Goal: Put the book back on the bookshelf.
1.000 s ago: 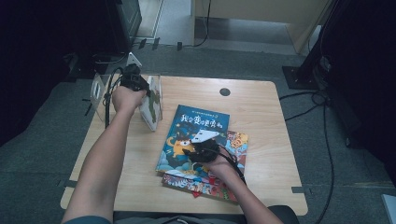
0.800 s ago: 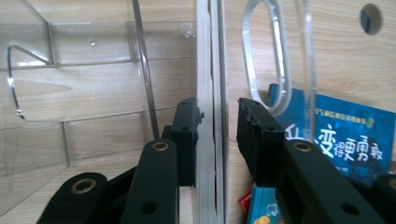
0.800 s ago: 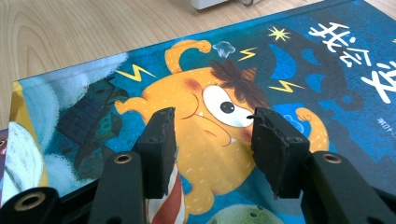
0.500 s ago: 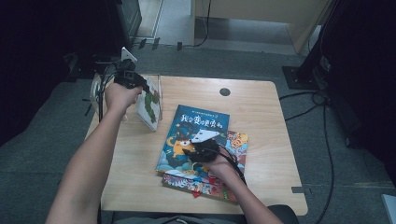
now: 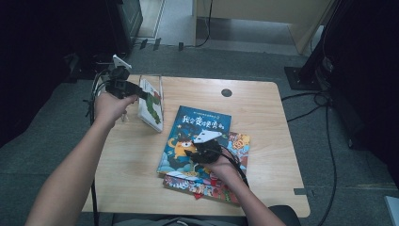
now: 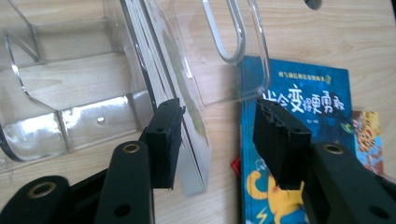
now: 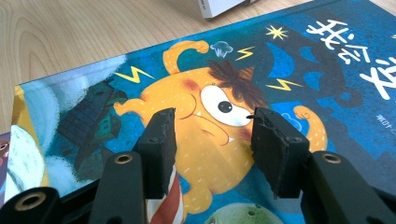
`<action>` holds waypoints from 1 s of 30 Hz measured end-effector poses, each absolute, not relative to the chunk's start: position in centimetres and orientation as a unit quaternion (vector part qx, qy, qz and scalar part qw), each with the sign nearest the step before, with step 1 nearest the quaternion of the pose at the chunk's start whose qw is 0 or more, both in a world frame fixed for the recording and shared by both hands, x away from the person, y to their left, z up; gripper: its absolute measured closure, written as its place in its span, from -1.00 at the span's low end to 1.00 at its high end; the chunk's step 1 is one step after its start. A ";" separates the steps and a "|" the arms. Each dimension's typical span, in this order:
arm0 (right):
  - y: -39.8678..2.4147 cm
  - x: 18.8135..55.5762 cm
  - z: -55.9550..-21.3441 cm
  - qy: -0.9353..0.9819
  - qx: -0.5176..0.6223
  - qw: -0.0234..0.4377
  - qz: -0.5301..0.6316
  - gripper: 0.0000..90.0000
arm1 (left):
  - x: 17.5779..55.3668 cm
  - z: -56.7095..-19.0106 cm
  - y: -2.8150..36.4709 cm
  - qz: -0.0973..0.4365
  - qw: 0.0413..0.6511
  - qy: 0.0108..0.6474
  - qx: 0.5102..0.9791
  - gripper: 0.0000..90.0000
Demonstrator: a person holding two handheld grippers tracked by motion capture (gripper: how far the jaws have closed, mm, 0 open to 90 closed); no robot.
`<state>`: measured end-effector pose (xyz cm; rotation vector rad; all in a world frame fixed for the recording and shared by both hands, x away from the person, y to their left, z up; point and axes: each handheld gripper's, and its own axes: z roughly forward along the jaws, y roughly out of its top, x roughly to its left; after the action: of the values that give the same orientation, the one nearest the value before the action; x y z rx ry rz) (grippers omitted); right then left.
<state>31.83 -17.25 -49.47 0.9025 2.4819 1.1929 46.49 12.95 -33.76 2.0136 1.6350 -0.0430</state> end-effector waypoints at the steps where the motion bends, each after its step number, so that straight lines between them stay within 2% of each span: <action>1: -17.2 31.8 -49.5 0.850 0.309 0.122 0.408 0.11 | 46.1 -33.7 13.1 -0.017 0.271 0.603 0.750 0.14; 14: -18.3 32.2 -49.3 0.845 0.324 0.114 0.410 0.17 | 43.5 -34.3 13.4 -0.025 0.285 0.587 0.758 0.09; 30: -20.4 32.4 -48.8 0.833 0.340 0.107 0.422 0.26 | 39.2 -37.6 13.4 -0.031 0.302 0.553 0.776 0.03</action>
<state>32.41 -20.38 -48.78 1.0007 2.4539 1.2436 39.16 13.41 -37.61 2.0582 1.4669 -0.0821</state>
